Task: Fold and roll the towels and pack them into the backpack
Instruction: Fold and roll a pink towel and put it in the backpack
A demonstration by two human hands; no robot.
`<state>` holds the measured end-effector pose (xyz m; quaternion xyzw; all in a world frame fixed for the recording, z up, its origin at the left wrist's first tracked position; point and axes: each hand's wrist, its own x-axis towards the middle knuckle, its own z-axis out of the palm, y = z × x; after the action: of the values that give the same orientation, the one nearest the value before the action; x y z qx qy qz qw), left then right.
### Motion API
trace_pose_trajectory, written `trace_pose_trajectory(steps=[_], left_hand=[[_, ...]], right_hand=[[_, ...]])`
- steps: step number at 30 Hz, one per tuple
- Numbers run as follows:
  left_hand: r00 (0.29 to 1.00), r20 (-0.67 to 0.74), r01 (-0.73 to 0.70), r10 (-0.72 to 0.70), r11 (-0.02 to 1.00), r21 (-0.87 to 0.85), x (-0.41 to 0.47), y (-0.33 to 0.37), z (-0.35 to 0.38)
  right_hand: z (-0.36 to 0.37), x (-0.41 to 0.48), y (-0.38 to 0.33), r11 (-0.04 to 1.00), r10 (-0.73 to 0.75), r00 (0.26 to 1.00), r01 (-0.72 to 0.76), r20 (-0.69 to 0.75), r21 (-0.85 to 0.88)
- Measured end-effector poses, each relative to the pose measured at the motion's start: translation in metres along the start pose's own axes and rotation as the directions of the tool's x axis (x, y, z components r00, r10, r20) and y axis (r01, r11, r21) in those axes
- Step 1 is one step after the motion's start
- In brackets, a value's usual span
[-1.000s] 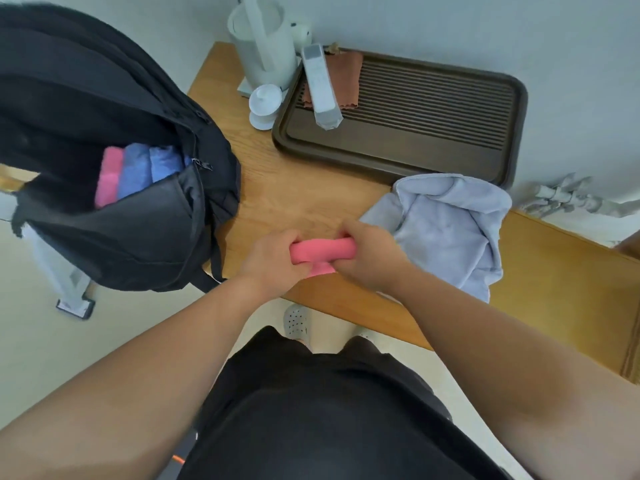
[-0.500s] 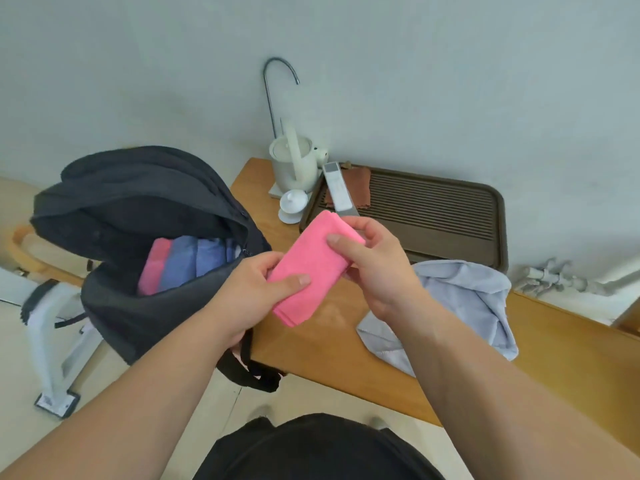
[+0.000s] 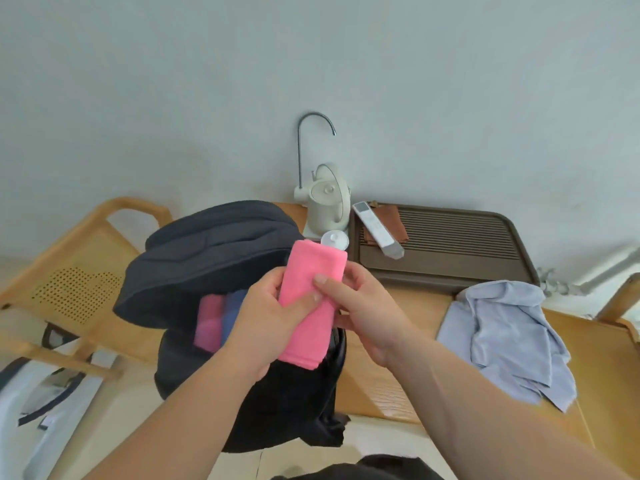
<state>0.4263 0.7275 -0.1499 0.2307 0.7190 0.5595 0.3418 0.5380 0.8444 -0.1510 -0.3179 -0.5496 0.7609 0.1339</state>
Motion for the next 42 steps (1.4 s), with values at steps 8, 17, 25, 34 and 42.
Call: trace_pose_trajectory(steps=[8,17,25,34,42], left_hand=[[0.997,-0.033,0.075,-0.071,0.989,0.13,-0.008,-0.034,-0.042],[0.979,-0.2,0.147,-0.032,0.788,0.598,-0.043,-0.067,-0.099],[0.984,-0.167,0.106,0.066,0.54,0.835,-0.051,-0.1,-0.131],[0.964,0.255,-0.259,0.075,0.476,0.84,-0.022,-0.14,-0.185],[0.907,0.397,-0.411,0.142,0.51,0.756,-0.014,-0.164,-0.204]], right_hand=[[0.044,0.001,0.028,0.985,0.081,0.997,-0.082,-0.014,-0.149],[0.066,0.029,0.06,0.895,0.052,0.999,-0.051,-0.008,-0.444],[0.079,0.041,0.058,0.798,-0.116,0.993,0.098,0.007,-0.594],[0.133,0.071,0.055,0.794,0.093,0.992,-0.128,-0.089,-0.594],[0.18,0.128,0.088,0.461,0.226,0.972,-0.16,-0.059,-0.873]])
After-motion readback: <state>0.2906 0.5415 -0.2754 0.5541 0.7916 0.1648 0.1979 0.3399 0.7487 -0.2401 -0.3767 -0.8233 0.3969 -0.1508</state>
